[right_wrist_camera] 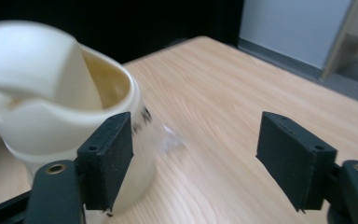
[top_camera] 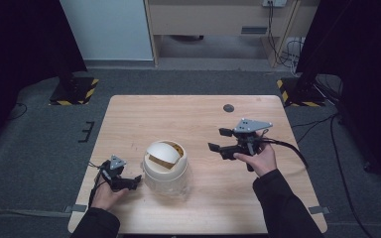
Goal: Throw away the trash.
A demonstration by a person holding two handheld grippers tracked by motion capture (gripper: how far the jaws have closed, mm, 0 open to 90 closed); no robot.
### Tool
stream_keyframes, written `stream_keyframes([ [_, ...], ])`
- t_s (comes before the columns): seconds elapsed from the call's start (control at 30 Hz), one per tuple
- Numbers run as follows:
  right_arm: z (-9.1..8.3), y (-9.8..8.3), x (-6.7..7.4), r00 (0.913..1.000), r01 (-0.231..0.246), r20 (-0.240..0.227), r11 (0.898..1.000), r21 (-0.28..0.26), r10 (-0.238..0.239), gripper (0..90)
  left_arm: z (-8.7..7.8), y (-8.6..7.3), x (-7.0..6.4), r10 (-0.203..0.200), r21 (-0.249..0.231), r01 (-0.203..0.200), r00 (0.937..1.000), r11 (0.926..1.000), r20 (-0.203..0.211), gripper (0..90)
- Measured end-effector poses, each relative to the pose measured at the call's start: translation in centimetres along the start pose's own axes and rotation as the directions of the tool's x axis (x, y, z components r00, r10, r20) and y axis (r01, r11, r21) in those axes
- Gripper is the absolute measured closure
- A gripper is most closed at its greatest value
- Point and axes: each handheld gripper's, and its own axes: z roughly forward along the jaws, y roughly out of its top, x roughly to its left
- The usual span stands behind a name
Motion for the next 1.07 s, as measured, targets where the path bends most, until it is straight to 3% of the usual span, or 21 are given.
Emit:
stream_keyframes([
  [0.23,-1.7,-4.8,-1.0,0.9958,-0.056,0.076,0.996,0.064,0.051,25.0,0.0,0.0,0.0,-0.001,0.000,0.001,1.0000,1.0000,-0.001,0.0],
  [0.37,-2.5,-7.7,-2.2,0.9879,-0.090,0.139,0.986,0.140,0.070,25.6,0.0,0.0,0.0,-0.001,0.000,0.001,1.0000,1.0000,-0.001,0.0],
  [0.5,-3.1,-10.5,-4.0,0.9683,-0.148,0.230,0.964,0.220,0.096,25.7,0.0,0.0,0.0,-0.002,0.000,0.002,1.0000,1.0000,-0.001,0.0],
  [0.73,-4.2,-12.7,-6.0,0.9273,-0.223,0.353,0.941,0.255,0.124,22.0,0.0,0.0,0.0,-0.003,-0.001,0.003,1.0000,1.0000,0.000,0.0],
  [0.83,-4.4,-13.3,-6.5,0.9103,-0.255,0.392,0.926,0.277,0.134,19.7,0.0,0.0,0.0,-0.003,-0.001,0.003,1.0000,1.0000,-0.001,0.0],
  [0.97,-4.5,-13.9,-7.0,0.8982,-0.275,0.421,0.908,0.315,0.126,18.6,0.0,0.0,0.0,-0.004,-0.002,0.004,1.0000,1.0000,0.001,0.0],
  [1.07,-4.7,-14.0,-7.2,0.8890,-0.288,0.438,0.906,0.310,0.132,17.6,0.0,0.0,0.0,-0.006,-0.003,0.006,1.0000,1.0000,0.001,0.0],
])
